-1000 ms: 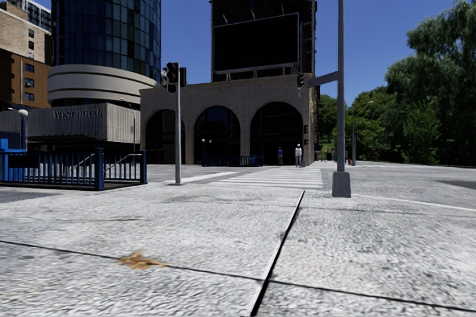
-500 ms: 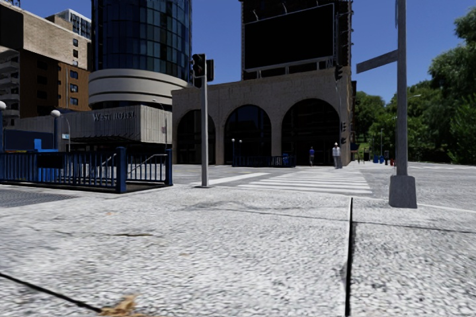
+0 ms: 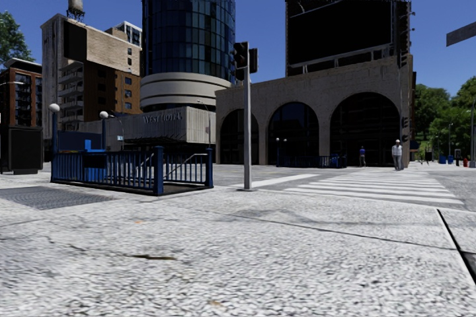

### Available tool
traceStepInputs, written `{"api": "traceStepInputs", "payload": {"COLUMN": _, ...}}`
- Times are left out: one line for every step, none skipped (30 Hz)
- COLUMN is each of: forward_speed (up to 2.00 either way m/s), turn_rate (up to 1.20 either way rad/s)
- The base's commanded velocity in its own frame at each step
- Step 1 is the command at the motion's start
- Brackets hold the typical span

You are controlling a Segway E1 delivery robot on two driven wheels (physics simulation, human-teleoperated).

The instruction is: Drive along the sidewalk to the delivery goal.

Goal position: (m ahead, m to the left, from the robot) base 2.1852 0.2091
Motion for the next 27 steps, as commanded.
{"api": "traceStepInputs", "payload": {"forward_speed": 1.40, "turn_rate": 0.51}}
{"api": "traceStepInputs", "payload": {"forward_speed": 1.40, "turn_rate": 0.51}}
{"api": "traceStepInputs", "payload": {"forward_speed": 1.40, "turn_rate": 0.51}}
{"api": "traceStepInputs", "payload": {"forward_speed": 1.40, "turn_rate": 0.51}}
{"api": "traceStepInputs", "payload": {"forward_speed": 1.40, "turn_rate": 0.51}}
{"api": "traceStepInputs", "payload": {"forward_speed": 1.40, "turn_rate": 0.51}}
{"api": "traceStepInputs", "payload": {"forward_speed": 1.40, "turn_rate": 0.51}}
{"api": "traceStepInputs", "payload": {"forward_speed": 1.40, "turn_rate": 0.51}}
{"api": "traceStepInputs", "payload": {"forward_speed": 1.40, "turn_rate": 0.51}}
{"api": "traceStepInputs", "payload": {"forward_speed": 1.40, "turn_rate": 0.51}}
{"api": "traceStepInputs", "payload": {"forward_speed": 1.40, "turn_rate": 0.51}}
{"api": "traceStepInputs", "payload": {"forward_speed": 1.40, "turn_rate": 0.51}}
{"api": "traceStepInputs", "payload": {"forward_speed": 1.40, "turn_rate": 0.51}}
{"api": "traceStepInputs", "payload": {"forward_speed": 1.40, "turn_rate": 0.50}}
{"api": "traceStepInputs", "payload": {"forward_speed": 1.40, "turn_rate": 0.45}}
{"api": "traceStepInputs", "payload": {"forward_speed": 1.40, "turn_rate": 0.30}}
{"api": "traceStepInputs", "payload": {"forward_speed": 1.40, "turn_rate": 0.30}}
{"api": "traceStepInputs", "payload": {"forward_speed": 1.40, "turn_rate": 0.00}}
{"api": "traceStepInputs", "payload": {"forward_speed": 1.40, "turn_rate": 0.00}}
{"api": "traceStepInputs", "payload": {"forward_speed": 1.40, "turn_rate": 0.00}}
{"api": "traceStepInputs", "payload": {"forward_speed": 1.40, "turn_rate": 0.00}}
{"api": "traceStepInputs", "payload": {"forward_speed": 1.40, "turn_rate": 0.00}}
{"api": "traceStepInputs", "payload": {"forward_speed": 1.40, "turn_rate": 0.00}}
{"api": "traceStepInputs", "payload": {"forward_speed": 1.40, "turn_rate": 0.00}}
{"api": "traceStepInputs", "payload": {"forward_speed": 1.40, "turn_rate": 0.00}}
{"api": "traceStepInputs", "payload": {"forward_speed": 1.40, "turn_rate": 0.00}}
{"api": "traceStepInputs", "payload": {"forward_speed": 1.40, "turn_rate": 0.00}}
